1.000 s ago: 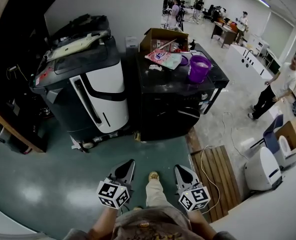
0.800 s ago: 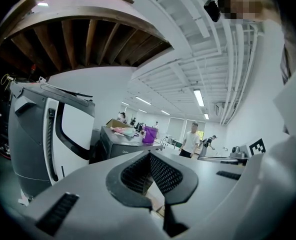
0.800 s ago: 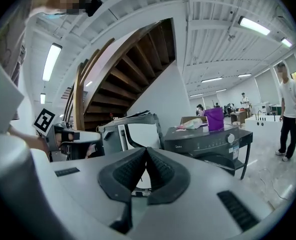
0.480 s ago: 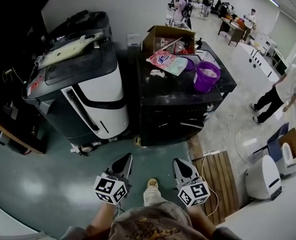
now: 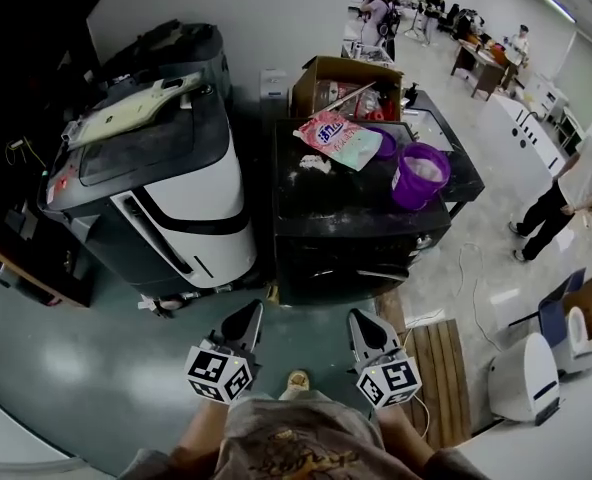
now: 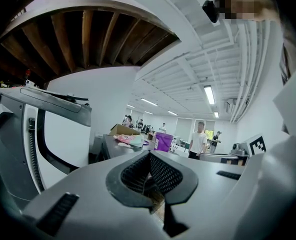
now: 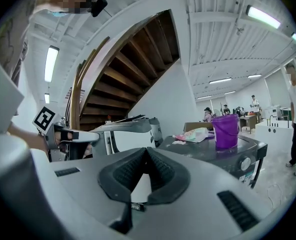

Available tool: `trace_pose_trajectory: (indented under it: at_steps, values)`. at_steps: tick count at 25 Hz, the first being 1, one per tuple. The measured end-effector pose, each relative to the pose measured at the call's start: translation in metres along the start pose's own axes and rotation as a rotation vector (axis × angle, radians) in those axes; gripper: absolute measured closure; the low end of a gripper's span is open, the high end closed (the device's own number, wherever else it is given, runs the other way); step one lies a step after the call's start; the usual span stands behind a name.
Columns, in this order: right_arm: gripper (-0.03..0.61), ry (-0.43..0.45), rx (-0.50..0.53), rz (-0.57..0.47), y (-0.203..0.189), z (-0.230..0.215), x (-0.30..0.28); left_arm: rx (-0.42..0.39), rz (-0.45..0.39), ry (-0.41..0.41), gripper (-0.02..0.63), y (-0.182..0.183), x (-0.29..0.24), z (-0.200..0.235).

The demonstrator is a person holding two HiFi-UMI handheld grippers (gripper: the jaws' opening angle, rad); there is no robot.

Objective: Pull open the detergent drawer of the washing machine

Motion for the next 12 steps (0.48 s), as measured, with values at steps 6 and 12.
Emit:
trace_pose_trajectory:
  at_steps: [6, 12]
  values:
    - [0.575, 0.002, 0.003, -0.013, 0.006, -0.016, -0.020, -0.005, 0.010, -0.006, 0.594, 0.007, -0.023, 0.006]
    - [0.532, 0.034, -0.150, -0.099, 0.011, -0.020, -0.030, -0.010, 0.020, -0.039, 0.594, 0.011, -0.040, 0.016]
Point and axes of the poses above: the fingertips, and each gripper's own axes: x backward along the fingers, z to its left, y out of its top, the point moved 6 cm from there along x, backward along the fingers, and after that the axes turned 2 degrees about -y, right-handed, at the moved point
